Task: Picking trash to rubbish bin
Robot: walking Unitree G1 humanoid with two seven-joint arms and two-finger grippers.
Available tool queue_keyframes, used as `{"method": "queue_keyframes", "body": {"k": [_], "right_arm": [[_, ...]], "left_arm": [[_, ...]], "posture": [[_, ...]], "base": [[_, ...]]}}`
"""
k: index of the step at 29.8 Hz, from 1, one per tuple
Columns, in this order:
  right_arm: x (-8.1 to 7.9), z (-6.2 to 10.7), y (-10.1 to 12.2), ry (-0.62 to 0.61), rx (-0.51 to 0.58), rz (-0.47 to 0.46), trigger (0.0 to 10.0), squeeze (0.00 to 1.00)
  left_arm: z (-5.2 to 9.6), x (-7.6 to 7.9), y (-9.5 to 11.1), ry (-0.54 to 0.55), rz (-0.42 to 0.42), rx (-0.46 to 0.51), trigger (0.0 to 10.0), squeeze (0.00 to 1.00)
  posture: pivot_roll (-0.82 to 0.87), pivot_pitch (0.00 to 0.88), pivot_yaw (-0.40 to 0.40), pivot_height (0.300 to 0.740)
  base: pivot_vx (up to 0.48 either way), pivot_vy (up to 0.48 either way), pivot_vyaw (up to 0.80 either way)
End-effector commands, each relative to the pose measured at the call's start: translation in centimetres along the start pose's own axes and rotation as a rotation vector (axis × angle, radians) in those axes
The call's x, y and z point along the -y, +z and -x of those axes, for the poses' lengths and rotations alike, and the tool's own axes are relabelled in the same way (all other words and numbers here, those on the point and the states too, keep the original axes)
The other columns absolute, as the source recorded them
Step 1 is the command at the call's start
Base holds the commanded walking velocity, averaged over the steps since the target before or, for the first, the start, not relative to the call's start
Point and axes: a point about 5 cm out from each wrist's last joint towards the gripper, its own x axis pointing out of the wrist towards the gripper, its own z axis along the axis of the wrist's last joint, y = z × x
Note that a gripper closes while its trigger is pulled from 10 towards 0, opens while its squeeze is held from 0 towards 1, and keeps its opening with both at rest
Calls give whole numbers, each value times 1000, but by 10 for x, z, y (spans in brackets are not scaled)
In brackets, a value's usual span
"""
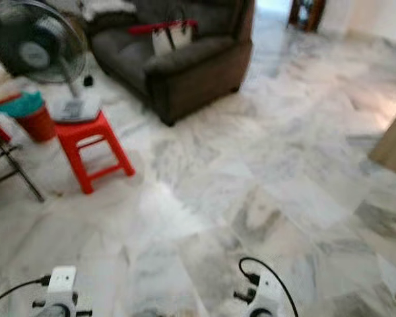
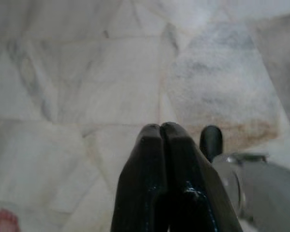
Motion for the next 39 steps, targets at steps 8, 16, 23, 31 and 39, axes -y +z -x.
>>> {"method": "queue_keyframes", "body": {"k": [8, 16, 23, 31, 39], "right_arm": [[0, 1, -5, 1, -10, -14, 10000, 0], [0, 1, -4, 6, -12, -14, 10000, 0], [1, 1, -5, 7, -13, -14, 10000, 0], [0, 1, -4, 10, -11, -13, 10000, 0], [0, 1, -5, 4, -17, -19, 10000, 0]], "left_arm": [[2, 0, -7, 0, 13, -24, 10000, 0], [1, 1, -7, 0, 12, -23, 10000, 0], [1, 2, -6, -4, 10, -21, 10000, 0], [1, 3, -6, -5, 8, -18, 10000, 0], [1, 4, -6, -10, 5, -18, 10000, 0]], "posture": [[40, 104, 20, 740], [40, 105, 18, 740], [39, 105, 17, 740], [39, 105, 17, 740], [39, 105, 17, 740]], "base": [[0, 0, 775], [0, 0, 774], [0, 0, 775], [0, 0, 773], [0, 0, 455]]}}
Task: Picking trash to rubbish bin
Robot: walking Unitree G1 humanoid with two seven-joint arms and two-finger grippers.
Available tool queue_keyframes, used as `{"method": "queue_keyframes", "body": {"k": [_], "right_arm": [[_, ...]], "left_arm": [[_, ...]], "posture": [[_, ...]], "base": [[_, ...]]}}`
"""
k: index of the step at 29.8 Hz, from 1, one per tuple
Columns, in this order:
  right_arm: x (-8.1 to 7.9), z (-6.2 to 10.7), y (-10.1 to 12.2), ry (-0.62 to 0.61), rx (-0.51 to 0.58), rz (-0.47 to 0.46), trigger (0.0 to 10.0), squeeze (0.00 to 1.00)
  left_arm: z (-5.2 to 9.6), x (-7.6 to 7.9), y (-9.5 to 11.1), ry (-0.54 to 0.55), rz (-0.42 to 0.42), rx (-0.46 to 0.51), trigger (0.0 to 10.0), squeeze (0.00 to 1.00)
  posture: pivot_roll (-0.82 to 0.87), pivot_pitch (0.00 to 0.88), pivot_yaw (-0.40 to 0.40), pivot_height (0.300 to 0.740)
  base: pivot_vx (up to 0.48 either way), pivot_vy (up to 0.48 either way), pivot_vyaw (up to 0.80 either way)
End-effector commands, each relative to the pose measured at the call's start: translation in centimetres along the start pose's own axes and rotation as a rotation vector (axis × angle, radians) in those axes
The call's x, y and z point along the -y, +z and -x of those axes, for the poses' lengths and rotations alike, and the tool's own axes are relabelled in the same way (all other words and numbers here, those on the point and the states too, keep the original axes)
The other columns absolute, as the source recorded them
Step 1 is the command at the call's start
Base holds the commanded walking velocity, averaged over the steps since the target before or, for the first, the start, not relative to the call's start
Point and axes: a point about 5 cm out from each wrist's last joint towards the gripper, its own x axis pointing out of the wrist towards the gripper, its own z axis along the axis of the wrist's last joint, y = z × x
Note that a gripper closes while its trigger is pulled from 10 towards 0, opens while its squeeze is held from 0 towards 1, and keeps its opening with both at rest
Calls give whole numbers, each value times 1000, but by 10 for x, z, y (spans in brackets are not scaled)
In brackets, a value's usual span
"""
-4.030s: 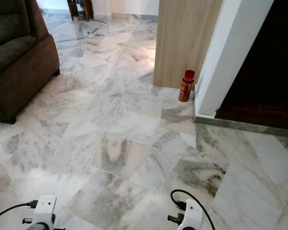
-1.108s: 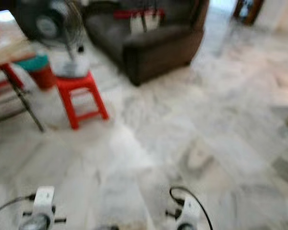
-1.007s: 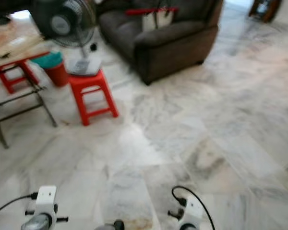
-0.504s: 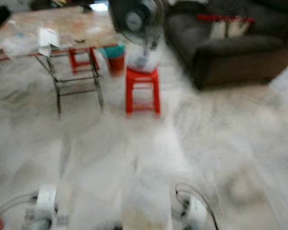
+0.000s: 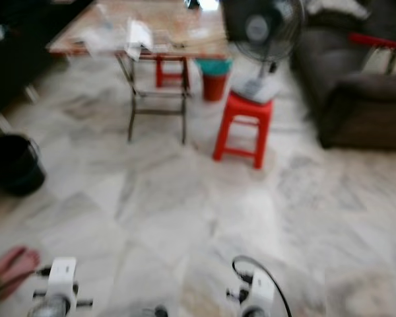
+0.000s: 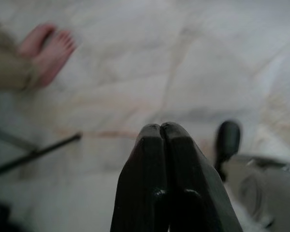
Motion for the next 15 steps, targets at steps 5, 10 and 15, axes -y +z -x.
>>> {"method": "queue_keyframes", "body": {"k": [5, 10, 15], "right_arm": [[3, 1, -6, -14, -24, -22, 10000, 0], [1, 2, -7, -14, -27, -19, 10000, 0], [2, 1, -6, -14, -29, -18, 10000, 0]], "left_arm": [[0, 1, 1, -11, -8, -2, 10000, 0], [-1, 1, 2, -8, -15, 1, 10000, 0], [-1, 2, -1, 2, -40, -23, 10000, 0]], "posture": [[46, 107, 23, 740], [55, 108, 21, 740], [59, 102, 16, 740]], "base": [[96, 0, 0], [480, 0, 0], [372, 0, 0]]}}
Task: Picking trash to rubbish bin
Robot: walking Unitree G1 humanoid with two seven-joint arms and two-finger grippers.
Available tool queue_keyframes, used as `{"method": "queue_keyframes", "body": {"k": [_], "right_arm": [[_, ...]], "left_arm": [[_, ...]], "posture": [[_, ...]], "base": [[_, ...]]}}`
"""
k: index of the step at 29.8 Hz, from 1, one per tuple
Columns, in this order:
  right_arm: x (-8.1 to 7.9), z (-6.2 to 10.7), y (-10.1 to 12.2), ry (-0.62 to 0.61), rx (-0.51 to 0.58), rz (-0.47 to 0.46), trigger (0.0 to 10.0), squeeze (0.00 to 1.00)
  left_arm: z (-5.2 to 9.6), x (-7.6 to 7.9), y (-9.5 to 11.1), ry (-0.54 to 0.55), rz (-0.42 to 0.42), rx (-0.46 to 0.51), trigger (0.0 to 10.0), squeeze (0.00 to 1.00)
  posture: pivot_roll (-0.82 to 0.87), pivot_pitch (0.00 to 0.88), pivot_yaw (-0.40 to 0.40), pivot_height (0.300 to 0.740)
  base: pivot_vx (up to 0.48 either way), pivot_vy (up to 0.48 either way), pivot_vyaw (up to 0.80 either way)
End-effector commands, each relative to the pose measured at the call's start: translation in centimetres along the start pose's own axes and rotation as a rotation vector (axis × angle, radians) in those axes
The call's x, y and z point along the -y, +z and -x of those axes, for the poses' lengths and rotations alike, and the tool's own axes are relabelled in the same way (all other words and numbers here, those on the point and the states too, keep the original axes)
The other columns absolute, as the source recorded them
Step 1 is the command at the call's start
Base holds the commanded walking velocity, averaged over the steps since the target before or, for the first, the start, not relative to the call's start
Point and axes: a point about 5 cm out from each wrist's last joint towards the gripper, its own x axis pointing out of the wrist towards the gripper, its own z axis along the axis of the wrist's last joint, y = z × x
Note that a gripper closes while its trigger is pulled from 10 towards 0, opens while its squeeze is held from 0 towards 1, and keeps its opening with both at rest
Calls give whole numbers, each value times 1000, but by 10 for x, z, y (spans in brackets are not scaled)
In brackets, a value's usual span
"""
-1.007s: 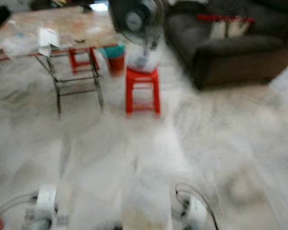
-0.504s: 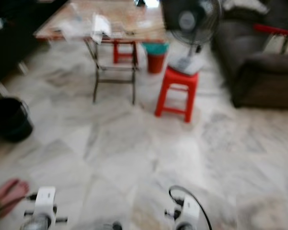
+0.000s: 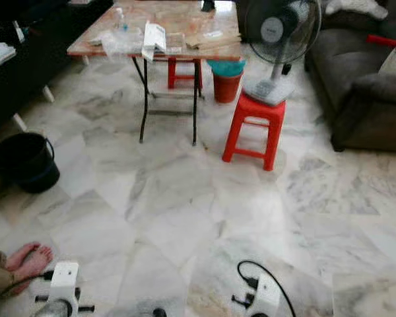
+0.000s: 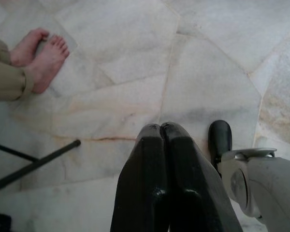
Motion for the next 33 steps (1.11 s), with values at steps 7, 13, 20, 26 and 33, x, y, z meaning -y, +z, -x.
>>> {"method": "queue_keyframes", "body": {"k": [7, 13, 20, 26, 33], "right_arm": [[-3, -1, 5, 12, 15, -20, 10000, 1000], [-3, -2, 6, 15, 15, -10, 10000, 1000], [-3, -2, 5, 21, 6, 2, 10000, 1000], [-2, -2, 6, 25, 7, 13, 10000, 1000], [-1, -1, 5, 27, 7, 3, 10000, 1000]], "left_arm": [[0, 7, -2, -34, -9, -32, 10000, 1000], [0, 8, -3, -35, -10, -33, 10000, 1000], [0, 7, -3, -35, -8, -35, 10000, 1000], [0, 9, -3, -41, 2, -33, 10000, 1000], [0, 11, -5, -61, -8, -39, 10000, 1000]], "posture": [[57, 98, 13, 740], [60, 91, 11, 740], [63, 82, 8, 740], [49, 77, 0, 740], [38, 73, 5, 740]], "base": [[0, 0, 0], [0, 0, 0], [0, 0, 0], [0, 0, 0], [0, 0, 0]]}}
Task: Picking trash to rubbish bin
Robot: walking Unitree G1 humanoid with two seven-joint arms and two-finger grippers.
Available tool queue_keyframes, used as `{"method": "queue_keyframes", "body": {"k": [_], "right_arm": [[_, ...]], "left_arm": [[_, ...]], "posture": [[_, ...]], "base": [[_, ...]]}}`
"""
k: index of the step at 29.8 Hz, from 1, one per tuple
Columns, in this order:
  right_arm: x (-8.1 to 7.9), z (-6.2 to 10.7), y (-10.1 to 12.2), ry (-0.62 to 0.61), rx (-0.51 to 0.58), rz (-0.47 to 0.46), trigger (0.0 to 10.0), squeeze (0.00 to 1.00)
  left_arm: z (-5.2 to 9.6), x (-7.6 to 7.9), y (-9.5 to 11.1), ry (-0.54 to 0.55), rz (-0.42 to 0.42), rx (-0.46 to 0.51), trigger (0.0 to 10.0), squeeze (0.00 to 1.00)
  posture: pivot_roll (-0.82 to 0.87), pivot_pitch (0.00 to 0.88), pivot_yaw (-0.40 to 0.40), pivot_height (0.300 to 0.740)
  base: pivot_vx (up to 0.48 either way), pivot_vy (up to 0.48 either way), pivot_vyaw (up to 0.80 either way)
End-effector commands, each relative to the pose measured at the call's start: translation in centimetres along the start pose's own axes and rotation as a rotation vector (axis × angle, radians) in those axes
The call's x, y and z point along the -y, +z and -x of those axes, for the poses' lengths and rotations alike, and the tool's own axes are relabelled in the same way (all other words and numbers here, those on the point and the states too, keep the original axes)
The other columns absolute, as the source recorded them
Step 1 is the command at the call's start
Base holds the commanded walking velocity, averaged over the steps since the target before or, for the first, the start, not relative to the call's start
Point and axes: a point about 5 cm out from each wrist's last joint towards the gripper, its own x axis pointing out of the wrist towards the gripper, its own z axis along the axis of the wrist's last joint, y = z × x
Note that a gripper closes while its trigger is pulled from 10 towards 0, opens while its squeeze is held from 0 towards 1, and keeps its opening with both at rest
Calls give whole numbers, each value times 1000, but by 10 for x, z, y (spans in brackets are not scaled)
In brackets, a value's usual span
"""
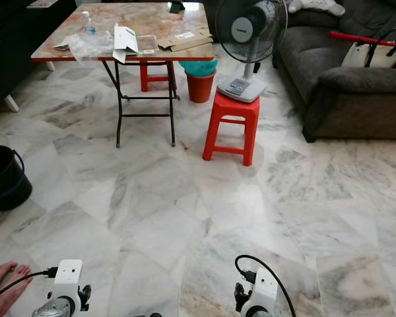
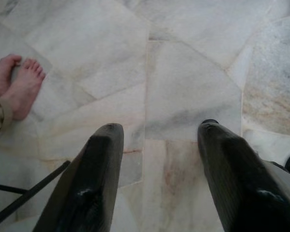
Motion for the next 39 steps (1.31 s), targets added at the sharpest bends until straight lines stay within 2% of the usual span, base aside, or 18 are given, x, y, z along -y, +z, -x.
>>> {"method": "queue_keyframes", "body": {"k": [1, 19, 39], "right_arm": [[2, 1, -2, -3, -7, -2, 10000, 1000], [0, 1, -3, 5, -9, -5, 10000, 1000], [-1, 1, -4, 7, -13, -13, 10000, 1000]], "left_arm": [[1, 0, -8, -7, -3, -31, 10000, 1000], [1, 0, -4, -13, 4, -19, 10000, 1000], [1, -1, -3, -7, 16, -7, 10000, 1000]], "posture": [[38, 73, 5, 740], [41, 91, 2, 740], [39, 103, 2, 740]], "base": [[0, 0, 0], [0, 0, 0], [442, 0, 0]]}}
